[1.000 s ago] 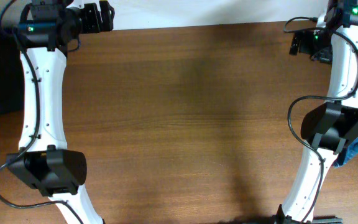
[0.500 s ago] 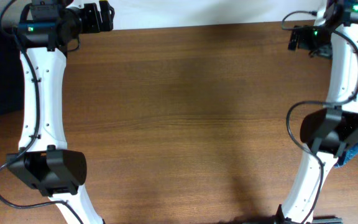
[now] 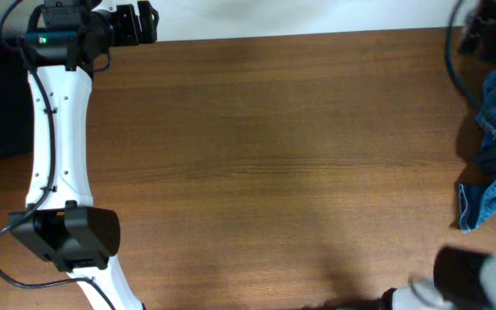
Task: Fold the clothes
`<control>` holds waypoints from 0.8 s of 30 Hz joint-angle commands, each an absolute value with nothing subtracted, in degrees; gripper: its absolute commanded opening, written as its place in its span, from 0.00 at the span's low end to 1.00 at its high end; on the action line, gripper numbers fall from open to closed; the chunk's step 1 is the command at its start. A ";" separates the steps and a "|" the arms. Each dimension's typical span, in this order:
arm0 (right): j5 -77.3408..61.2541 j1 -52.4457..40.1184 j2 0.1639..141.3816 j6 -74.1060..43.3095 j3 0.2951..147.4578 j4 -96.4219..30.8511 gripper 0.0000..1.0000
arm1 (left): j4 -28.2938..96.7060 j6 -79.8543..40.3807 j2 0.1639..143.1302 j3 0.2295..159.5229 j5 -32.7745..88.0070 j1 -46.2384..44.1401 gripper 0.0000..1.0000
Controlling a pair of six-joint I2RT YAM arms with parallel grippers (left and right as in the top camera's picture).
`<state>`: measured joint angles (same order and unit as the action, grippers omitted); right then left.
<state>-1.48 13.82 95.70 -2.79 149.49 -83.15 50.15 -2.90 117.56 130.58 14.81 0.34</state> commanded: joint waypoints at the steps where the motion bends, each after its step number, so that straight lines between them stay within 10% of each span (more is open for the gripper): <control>1: -1.43 12.91 89.82 -2.85 150.06 -83.18 0.99 | 50.22 -3.66 117.54 130.54 15.42 0.36 0.99; 10: -1.32 2.02 70.72 -2.83 140.79 -83.00 0.99 | 50.22 -3.66 117.54 130.54 15.42 0.36 0.99; 24: -1.54 -4.40 30.70 -2.90 78.11 -59.20 0.99 | 50.22 -3.66 117.54 130.54 15.42 0.36 0.99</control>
